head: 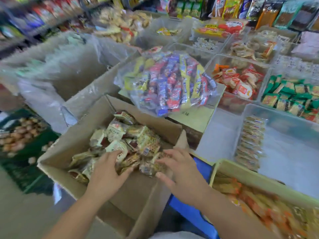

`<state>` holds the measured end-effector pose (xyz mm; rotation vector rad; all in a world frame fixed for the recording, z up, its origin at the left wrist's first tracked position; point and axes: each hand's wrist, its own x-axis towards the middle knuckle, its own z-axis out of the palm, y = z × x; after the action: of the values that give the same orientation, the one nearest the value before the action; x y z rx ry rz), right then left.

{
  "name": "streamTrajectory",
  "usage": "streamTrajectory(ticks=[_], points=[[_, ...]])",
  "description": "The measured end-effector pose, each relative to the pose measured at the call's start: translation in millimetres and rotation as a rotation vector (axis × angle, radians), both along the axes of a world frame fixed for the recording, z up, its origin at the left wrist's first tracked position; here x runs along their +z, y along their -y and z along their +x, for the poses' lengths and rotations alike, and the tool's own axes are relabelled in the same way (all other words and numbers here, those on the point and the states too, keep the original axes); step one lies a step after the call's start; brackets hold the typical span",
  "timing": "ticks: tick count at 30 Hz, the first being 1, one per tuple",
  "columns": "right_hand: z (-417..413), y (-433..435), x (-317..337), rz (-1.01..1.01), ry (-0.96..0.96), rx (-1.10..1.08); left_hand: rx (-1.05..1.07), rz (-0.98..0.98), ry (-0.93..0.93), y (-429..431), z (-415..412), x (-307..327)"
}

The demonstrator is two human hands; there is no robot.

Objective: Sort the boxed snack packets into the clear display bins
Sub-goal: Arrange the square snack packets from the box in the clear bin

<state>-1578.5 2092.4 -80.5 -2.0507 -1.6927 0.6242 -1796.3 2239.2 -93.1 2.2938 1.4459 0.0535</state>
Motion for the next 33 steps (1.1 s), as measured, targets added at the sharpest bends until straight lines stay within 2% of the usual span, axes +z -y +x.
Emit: streamTrajectory(ticks=[4,8,13,16,20,25,31,33], points=[[-54,-31,-12,-0.153,0.094,-0.046,-0.043,-0.083,-0.155,-49,-39,-15],[-72,-42,-20,-0.293,0.339,-0.063,-0.104,-0.121,-0.085,-95,-37,-32],[-77,-44,-22,-0.369,0.412,-0.087,-0.179,-0.052,-0.214,-121,-23,-53],[-81,-47,-19,-0.385,0.43,-0.112,-0.136,-0.076,-0.233,-123,-15,-57],[-83,-47,-19,-0.367,0.444,-0.139,-0.055,-0.248,-0.099,-127,-11,-60],[-83,-47,-24,-0.346,0.451,-0.155,0.043,-0.624,0.189,-116,-6,-60],[-83,-46,-27,-0.317,0.413,-0.189,-0.065,-0.759,0.095,-96,11,-76],[-84,-45,-27,-0.309,0.407,-0.201,-0.111,-0.722,-0.027,-90,16,-82]])
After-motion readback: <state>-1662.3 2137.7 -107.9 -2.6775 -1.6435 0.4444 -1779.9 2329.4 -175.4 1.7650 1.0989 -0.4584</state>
